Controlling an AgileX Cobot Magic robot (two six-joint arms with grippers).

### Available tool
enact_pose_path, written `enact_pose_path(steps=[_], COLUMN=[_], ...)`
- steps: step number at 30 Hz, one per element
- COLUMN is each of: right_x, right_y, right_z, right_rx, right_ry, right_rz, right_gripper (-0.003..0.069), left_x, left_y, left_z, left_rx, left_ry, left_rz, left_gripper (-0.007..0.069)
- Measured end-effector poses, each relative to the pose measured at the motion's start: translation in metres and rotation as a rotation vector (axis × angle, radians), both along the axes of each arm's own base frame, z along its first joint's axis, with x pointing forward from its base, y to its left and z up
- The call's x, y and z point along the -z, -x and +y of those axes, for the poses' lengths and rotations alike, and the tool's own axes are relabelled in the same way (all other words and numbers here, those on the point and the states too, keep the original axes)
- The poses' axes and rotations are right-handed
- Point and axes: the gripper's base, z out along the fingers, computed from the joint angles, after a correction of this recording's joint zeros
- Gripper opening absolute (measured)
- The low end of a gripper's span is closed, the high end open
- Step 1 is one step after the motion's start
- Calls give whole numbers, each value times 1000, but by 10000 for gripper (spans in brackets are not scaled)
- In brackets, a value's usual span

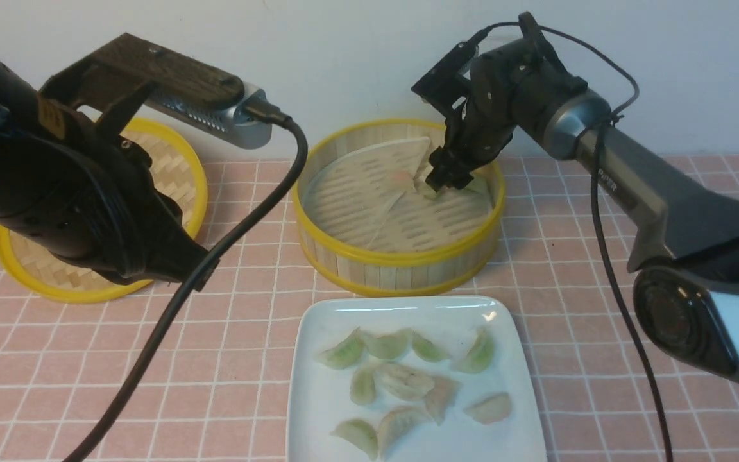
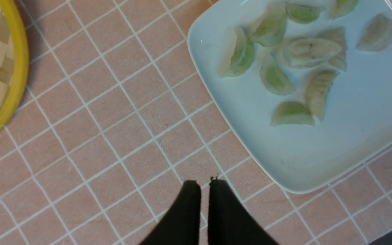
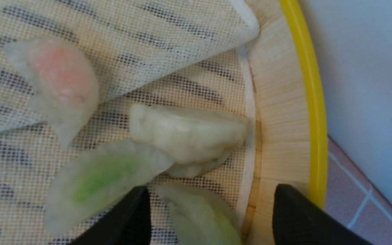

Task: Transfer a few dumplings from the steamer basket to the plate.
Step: Use the right arm to grab a dumpling from inside the steamer, then use the right arm to put the dumpling into the plate

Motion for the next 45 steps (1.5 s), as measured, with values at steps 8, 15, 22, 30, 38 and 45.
enact_pose_path(steps=[8, 15, 22, 30, 38, 45], right_x=[20, 22, 9, -74, -121, -59], right_y=[-1, 0, 3, 18, 85, 202], right_z=[2, 2, 0, 3, -3, 14], right_rx=[-4, -4, 38, 78, 95, 69], right_ry=[20, 34, 24, -184, -281, -259], right_rz=[37, 46, 82, -7, 180, 596], right_gripper=[447, 323, 226, 223, 214, 214], left_x=[0, 0, 0, 1, 2, 2], left_y=[0, 0, 1, 1, 4, 5], left_z=[0, 0, 0, 0, 2, 1], left_rx=[0, 0, 1, 0, 3, 5], left_ry=[-1, -2, -4, -6, -25, -14], left_rz=[2, 4, 9, 14, 53, 58], left_gripper=[17, 17, 17, 17, 17, 17])
